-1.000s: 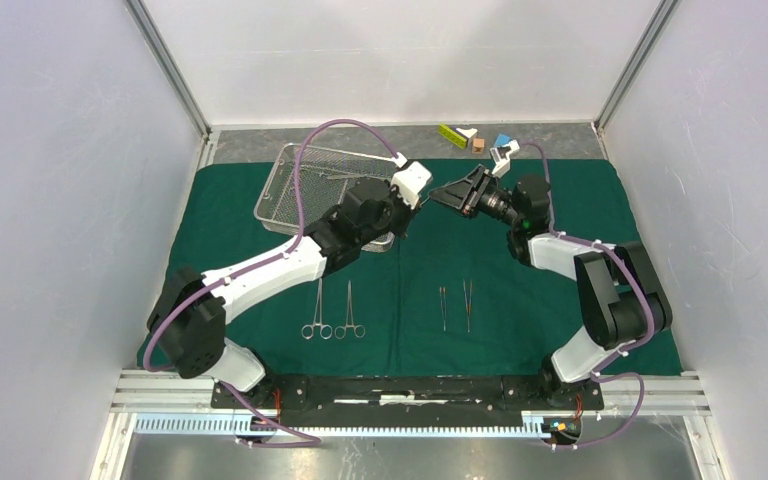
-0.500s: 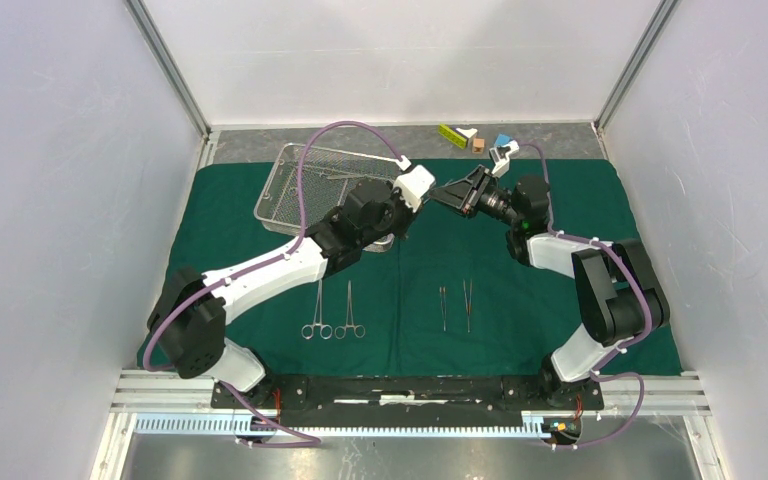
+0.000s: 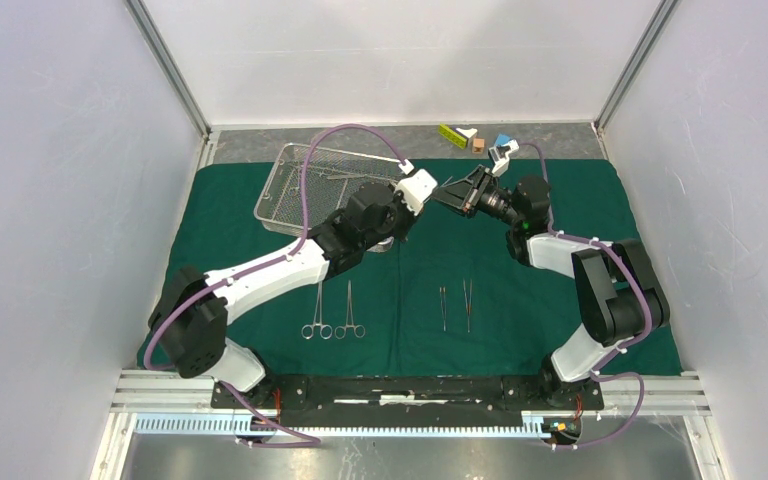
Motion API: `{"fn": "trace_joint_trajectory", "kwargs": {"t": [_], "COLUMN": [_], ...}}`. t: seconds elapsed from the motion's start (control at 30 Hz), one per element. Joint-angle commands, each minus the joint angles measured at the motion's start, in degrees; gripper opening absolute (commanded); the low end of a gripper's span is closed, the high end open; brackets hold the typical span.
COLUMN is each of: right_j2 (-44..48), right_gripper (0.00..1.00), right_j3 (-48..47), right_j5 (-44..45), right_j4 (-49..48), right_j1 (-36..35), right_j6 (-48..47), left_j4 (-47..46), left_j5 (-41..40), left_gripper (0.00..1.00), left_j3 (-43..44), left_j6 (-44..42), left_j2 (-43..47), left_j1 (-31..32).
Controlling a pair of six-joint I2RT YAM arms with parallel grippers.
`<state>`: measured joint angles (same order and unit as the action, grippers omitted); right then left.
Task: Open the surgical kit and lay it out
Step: Pick up the medical item from the container.
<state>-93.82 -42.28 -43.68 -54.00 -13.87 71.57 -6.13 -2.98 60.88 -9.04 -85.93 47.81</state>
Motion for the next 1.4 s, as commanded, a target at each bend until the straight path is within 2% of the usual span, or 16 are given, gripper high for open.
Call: {"fn": "trace_joint_trajectory", "kwargs": {"t": [0.0, 0.13, 0.2, 0.27, 0.43, 0.5, 0.57, 0.7, 0.83, 1.07, 1.37], "right_j2": [0.4, 0.7, 1.0, 1.9, 5.8, 7.7, 10.2, 16.9, 25.1, 32.7, 29.1], "right_gripper": [0.13, 0.07, 0.03, 0.0, 0.0, 0.0, 0.0, 0.0, 0.01, 0.02, 0.0], "right_j3": [-0.8, -0.7, -0.6, -0.3, 1.0, 1.0, 0.0, -3.8, -3.4, -3.4, -9.0], "right_j5": [-0.4, -0.4, -0.4, 0.1, 2.0, 2.8, 4.0, 11.3, 17.6, 26.7, 33.8], "right_j4": [-3.5, -3.6, -3.5, -1.4, 6.7, 10.6, 18.1, 40.6, 55.4, 76.7, 93.4], "right_j1": [0.0, 0.2, 0.3, 0.6, 1.8, 2.5, 3.5, 5.5, 8.0, 10.6, 12.0], "right_j6": [-0.2, -0.3, -0.7, -2.6, -9.4, -12.9, -19.0, -37.6, -50.5, -68.5, -79.9], "left_j4": [-2.6, -2.6, -2.6, -2.7, -2.9, -2.6, -1.9, -0.6, 0.0, 1.9, 1.6], "left_j5": [0.0, -0.1, -0.1, 0.3, 2.3, 3.4, 6.0, 8.3, 8.8, 8.8, 7.9], "left_gripper": [0.02, 0.02, 0.06, 0.15, 0.46, 0.54, 0.62, 0.79, 0.99, 1.0, 1.0], "left_j3": [0.1, 0.2, 0.3, 0.2, 0.3, 0.4, 0.2, 0.1, 0.7, 1.6, 1.1], "left_j6": [-3.6, -3.9, -3.8, -3.6, -3.1, -3.0, -2.7, -1.5, 0.2, 1.7, 3.4], "left_j2": [-0.4, -0.4, -0.4, -0.1, 1.5, 2.6, 3.8, 6.2, 7.7, 9.1, 7.7], "left_j1": [1.2, 1.4, 1.3, 1.3, 1.2, 1.1, 0.7, -1.1, -3.1, -4.7, -5.1]}}
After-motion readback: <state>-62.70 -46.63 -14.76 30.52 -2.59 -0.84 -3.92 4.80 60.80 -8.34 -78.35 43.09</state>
